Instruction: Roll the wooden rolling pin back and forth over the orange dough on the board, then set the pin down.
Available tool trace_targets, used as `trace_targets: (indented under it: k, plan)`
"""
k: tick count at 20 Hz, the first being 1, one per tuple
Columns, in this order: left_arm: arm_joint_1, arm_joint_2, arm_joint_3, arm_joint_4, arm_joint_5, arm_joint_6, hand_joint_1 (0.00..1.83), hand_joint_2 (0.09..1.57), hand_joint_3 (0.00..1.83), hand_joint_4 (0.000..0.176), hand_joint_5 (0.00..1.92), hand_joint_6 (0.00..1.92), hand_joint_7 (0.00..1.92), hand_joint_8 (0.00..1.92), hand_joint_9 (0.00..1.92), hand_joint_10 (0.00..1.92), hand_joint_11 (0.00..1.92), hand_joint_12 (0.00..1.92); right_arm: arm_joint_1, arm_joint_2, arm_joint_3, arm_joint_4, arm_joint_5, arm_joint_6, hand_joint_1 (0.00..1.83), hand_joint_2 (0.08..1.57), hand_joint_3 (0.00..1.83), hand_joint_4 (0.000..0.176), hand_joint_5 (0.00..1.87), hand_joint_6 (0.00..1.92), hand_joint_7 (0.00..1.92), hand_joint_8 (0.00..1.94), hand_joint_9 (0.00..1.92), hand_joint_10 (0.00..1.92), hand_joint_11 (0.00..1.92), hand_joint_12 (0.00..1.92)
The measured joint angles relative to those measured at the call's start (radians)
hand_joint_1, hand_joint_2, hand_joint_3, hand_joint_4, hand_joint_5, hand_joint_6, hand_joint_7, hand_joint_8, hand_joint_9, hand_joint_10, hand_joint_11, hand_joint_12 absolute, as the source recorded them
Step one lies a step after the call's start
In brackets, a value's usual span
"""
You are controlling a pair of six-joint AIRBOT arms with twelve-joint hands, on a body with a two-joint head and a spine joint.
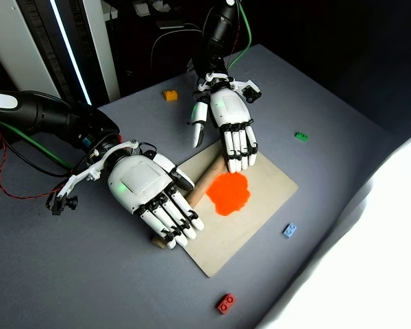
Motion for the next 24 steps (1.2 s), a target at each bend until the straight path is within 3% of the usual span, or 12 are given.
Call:
trace_targets:
  k: [24]
  plan:
    - [-0.061, -0.002, 0.024, 0.002, 0.027, -0.024, 0.00, 1.29, 0.00, 0.000, 0.26, 0.00, 0.38, 0.00, 0.33, 0.00, 0.00, 0.64, -0.015, 0.032, -0.056, -0.001, 0.000, -0.030, 0.00, 1.32, 0.00, 0.000, 0.42, 0.01, 0.47, 0.01, 0.45, 0.16, 0.00, 1.18]
